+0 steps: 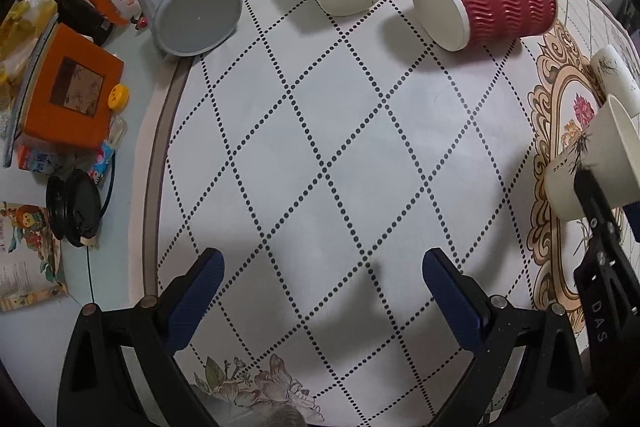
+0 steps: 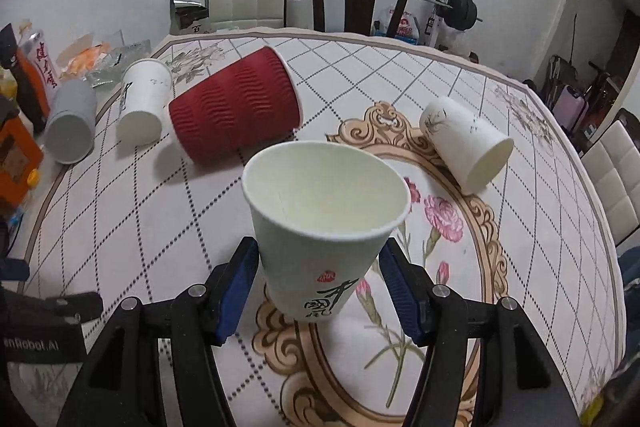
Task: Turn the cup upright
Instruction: 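Lower the upright white cup onto the floral oval and open the right gripper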
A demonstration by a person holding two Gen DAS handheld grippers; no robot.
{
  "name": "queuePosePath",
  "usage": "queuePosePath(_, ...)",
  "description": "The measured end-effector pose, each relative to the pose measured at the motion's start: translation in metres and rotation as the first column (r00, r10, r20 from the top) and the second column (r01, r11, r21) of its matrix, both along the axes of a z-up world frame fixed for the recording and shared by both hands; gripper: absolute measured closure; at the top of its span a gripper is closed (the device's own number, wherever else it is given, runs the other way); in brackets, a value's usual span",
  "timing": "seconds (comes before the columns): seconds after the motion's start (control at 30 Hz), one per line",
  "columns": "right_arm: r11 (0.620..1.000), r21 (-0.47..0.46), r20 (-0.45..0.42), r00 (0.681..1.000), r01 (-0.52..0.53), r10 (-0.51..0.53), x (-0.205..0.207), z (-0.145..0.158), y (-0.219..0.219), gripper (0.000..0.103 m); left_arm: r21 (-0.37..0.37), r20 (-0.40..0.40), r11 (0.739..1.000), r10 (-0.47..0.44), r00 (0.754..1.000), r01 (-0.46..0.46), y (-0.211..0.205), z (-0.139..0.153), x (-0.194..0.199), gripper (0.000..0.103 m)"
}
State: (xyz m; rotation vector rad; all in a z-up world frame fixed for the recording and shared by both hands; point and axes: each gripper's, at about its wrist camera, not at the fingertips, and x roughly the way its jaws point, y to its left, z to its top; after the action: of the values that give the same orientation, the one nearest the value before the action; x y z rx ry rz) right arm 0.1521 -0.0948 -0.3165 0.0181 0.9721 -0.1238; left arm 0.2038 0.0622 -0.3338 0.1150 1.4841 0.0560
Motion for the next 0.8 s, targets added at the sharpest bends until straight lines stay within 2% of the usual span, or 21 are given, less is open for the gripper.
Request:
queuePosePath(0.17, 1.0, 0.019, -0.042, 0.999, -0.022, 0.023, -0.008, -0.003, -0.002, 0.034, 0.005, 0.023, 1.0, 0.007, 1.0, -0.007, -0.004, 0.007, -0.015, 0.002)
queuePosePath(0.3, 0.998, 0.049, -0.054, 0.997, -0.046, 0.048, -0.02, 0.001, -0.005, 0.016, 0.018, 0.06, 1.0, 0.005, 0.998, -0.006, -0.01, 0.027, -0.03, 0.002)
queuePosePath(0.47, 0.996, 0.07, -0.074, 0.996, -0.05, 0.055, -0.043, 0.015, -0.016, 0.01, 0.024, 0.119, 1.0, 0.004, 0.993, -0.007, -0.012, 0.063, -0.061, 0.002)
queuePosePath(0.6, 0.998, 0.061, -0.078, 0.997, -0.013, 0.018, -0.062, 0.044, -0.03, 0.0, 0.033, 0.214, 0.999, -0.007, 0.977, 0.0, -0.018, 0.101, -0.083, 0.002)
queuePosePath(0.8, 0.999, 0.007, -0.049, 0.998, 0.043, -0.043, -0.098, 0.12, -0.051, 0.0, 0.002, 0.369, 1.0, -0.014, 0.929, 0.014, -0.02, 0.172, -0.119, 0.0)
